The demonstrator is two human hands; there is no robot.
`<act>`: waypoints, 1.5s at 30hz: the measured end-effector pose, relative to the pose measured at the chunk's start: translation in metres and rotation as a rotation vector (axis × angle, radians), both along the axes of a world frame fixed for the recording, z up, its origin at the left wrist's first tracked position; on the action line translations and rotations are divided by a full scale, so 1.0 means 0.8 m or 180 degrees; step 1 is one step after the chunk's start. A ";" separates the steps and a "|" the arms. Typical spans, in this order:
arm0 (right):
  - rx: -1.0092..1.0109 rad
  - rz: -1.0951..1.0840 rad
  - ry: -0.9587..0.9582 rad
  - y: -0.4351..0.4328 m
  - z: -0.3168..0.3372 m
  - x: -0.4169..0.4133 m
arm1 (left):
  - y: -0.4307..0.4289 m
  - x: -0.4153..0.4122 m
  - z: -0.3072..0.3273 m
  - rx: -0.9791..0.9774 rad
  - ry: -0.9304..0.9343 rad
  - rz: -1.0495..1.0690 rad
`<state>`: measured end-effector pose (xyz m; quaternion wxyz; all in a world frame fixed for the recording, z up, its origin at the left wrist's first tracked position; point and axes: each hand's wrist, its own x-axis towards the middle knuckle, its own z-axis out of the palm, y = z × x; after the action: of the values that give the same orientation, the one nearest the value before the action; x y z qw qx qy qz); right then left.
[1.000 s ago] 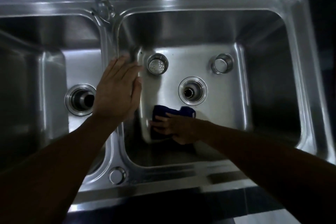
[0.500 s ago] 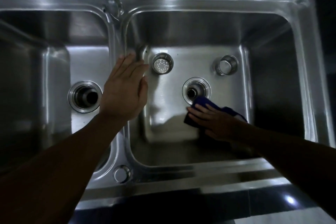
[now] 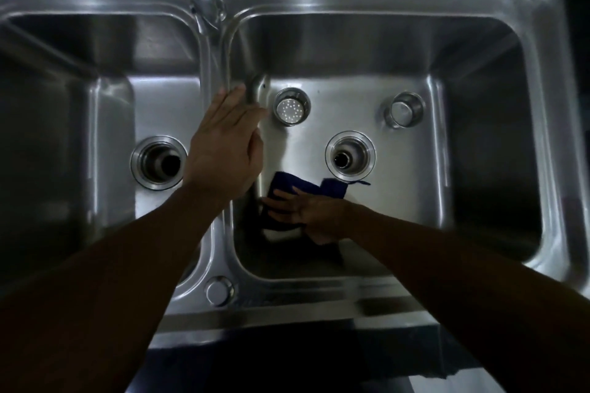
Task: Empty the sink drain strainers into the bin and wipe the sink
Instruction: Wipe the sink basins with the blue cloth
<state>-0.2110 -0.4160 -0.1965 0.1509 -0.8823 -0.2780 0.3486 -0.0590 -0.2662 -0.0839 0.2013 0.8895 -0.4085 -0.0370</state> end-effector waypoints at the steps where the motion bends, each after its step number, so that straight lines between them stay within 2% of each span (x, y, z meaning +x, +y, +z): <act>1: -0.0072 0.0038 0.0143 -0.006 0.005 -0.010 | 0.000 0.000 0.000 0.0014 0.0028 -0.0001; 4: -0.0094 -0.0104 0.0481 -0.050 0.025 -0.047 | 0.001 -0.001 0.000 -0.0011 0.0024 0.0004; 6: -0.0130 -0.0529 0.0708 -0.083 0.041 -0.067 | 0.003 -0.001 0.000 -0.0074 -0.0018 -0.0017; 9: -0.0542 -0.1068 0.1017 -0.094 0.062 -0.083 | 0.002 -0.001 -0.001 -0.0030 0.0014 -0.0015; 12: -0.0511 -0.1979 0.0956 -0.071 0.082 -0.087 | 0.001 -0.005 0.003 0.0111 -0.0003 -0.0011; 15: -0.0115 -0.2704 0.0894 -0.058 0.107 -0.095 | 0.003 -0.012 0.013 0.0313 -0.0003 -0.0093; 19: 0.0368 -0.3344 0.0325 -0.053 0.148 -0.105 | 0.007 -0.056 0.028 0.0484 0.0053 -0.0545; 23: 0.0707 -0.3710 -0.0280 -0.049 0.191 -0.121 | 0.000 -0.138 0.032 0.0726 0.0788 -0.1088; 27: 0.1311 -0.4308 -0.0196 -0.066 0.230 -0.142 | -0.036 -0.180 0.048 0.0400 0.0985 -0.1198; 34: 0.1607 -0.4807 -0.0420 -0.107 0.258 -0.202 | -0.119 -0.204 0.118 0.0335 0.0787 -0.1621; 39: 0.1775 -0.4647 -0.1169 -0.129 0.271 -0.239 | -0.195 -0.230 0.162 0.0337 0.0590 -0.1935; 41: 0.1912 -0.4800 -0.1365 -0.140 0.269 -0.253 | -0.229 -0.240 0.180 0.0275 0.0550 -0.2098; 45: 0.1767 -0.4948 -0.2014 -0.191 0.273 -0.285 | -0.298 -0.247 0.212 0.0441 0.0485 -0.2372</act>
<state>-0.4391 -0.5689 0.0218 0.4700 -0.8083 0.2972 -0.1933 -0.2568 -0.5045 0.0858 0.1432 0.6862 -0.6842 -0.2012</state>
